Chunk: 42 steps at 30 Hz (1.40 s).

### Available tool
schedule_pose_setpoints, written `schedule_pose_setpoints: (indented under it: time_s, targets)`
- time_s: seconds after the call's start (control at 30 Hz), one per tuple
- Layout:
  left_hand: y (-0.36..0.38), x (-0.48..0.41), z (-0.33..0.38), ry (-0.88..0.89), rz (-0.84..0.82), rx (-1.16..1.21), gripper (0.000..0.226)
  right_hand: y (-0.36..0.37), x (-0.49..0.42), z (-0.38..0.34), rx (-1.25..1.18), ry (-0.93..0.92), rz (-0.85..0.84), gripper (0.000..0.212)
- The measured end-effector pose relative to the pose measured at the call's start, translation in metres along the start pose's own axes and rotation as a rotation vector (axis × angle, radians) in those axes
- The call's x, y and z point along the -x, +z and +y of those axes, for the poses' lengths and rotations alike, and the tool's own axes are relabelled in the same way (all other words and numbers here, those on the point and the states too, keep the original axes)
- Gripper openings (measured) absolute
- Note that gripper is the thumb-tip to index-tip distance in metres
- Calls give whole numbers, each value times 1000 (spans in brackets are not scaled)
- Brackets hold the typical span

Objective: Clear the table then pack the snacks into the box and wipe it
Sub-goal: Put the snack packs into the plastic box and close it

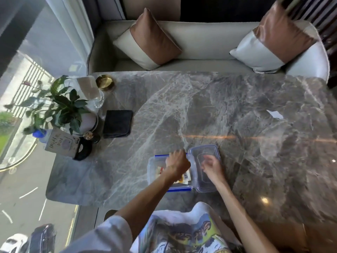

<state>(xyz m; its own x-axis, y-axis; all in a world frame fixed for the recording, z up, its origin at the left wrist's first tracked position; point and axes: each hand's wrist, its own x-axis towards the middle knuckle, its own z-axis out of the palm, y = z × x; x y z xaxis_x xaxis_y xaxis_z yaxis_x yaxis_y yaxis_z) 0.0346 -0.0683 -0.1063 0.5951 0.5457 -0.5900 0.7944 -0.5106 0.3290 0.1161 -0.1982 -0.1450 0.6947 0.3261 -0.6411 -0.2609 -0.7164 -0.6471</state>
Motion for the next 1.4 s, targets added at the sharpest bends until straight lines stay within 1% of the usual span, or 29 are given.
schedule_pose_setpoints:
  time_s: [0.03, 0.07, 0.13, 0.17, 0.23, 0.3, 0.37, 0.43, 0.47, 0.53, 0.57, 0.6, 0.63, 0.7, 0.73, 0.83, 0.93, 1.0, 1.1, 1.2, 1.27, 1.33, 1.4]
  targets:
    - [-5, -9, 15, 34, 1, -17, 34, -12, -3, 5, -35, 41, 75, 30]
    - [-9, -18, 22, 59, -2, -37, 32, -17, -6, 9, -18, 74, 123, 27]
    - [-9, -36, 47, 93, -44, -89, 33, -39, -6, 26, 77, 152, 153, 23]
    - [-6, -46, 57, 102, -70, -107, 34, -50, -5, 35, 146, 199, 145, 24]
    - [2, -61, 71, 111, -116, -154, 41, -65, -4, 56, 238, 269, 93, 30]
    - [13, -73, 80, 123, -153, -210, 46, -74, -2, 71, 220, 303, 19, 33]
    - [25, -79, 85, 111, -192, -248, 53, -78, 3, 82, 129, 339, -37, 19]
    - [34, -82, 86, 77, -237, -265, 59, -79, 5, 92, -65, 420, -70, 3]
    - [38, -83, 86, 67, -250, -264, 60, -79, 6, 97, -219, 492, -136, 5]
    - [45, -83, 84, 61, -250, -254, 61, -78, 8, 101, -534, 608, -322, 21]
    - [48, -82, 84, 60, -245, -255, 61, -77, 8, 102, -634, 630, -353, 22]
    - [49, -83, 84, 57, -240, -261, 60, -75, 7, 101, -696, 650, -332, 18]
    - [49, -83, 84, 52, -233, -265, 57, -74, 8, 100, -721, 658, -284, 20]
    - [45, -86, 85, 45, -207, -243, 50, -73, 6, 98, -756, 658, -199, 38]
    - [41, -88, 87, 47, -187, -214, 47, -76, 6, 92, -767, 660, -172, 40]
    - [25, -89, 91, 69, -80, -139, 40, -90, 0, 75, -779, 602, -67, 38]
    - [0, -84, 84, 68, 69, -93, 39, -97, -13, 44, -758, 463, 5, 55]
    - [-20, -78, 68, 46, 158, -50, 42, -93, -23, 16, -709, 378, 27, 59]
    - [-48, -62, 23, -39, 244, 71, 46, -74, -31, -28, -599, 252, 0, 53]
    - [-53, -32, -36, -152, 251, 172, 41, -43, -25, -61, -451, 120, -92, 44]
    - [-44, -8, -72, -226, 227, 231, 37, -21, -17, -66, -333, 6, -162, 39]
    - [-29, 14, -101, -272, 204, 276, 34, -1, -10, -59, -233, -98, -218, 40]
    - [-11, 33, -120, -305, 185, 337, 34, 14, -2, -48, -176, -140, -212, 43]
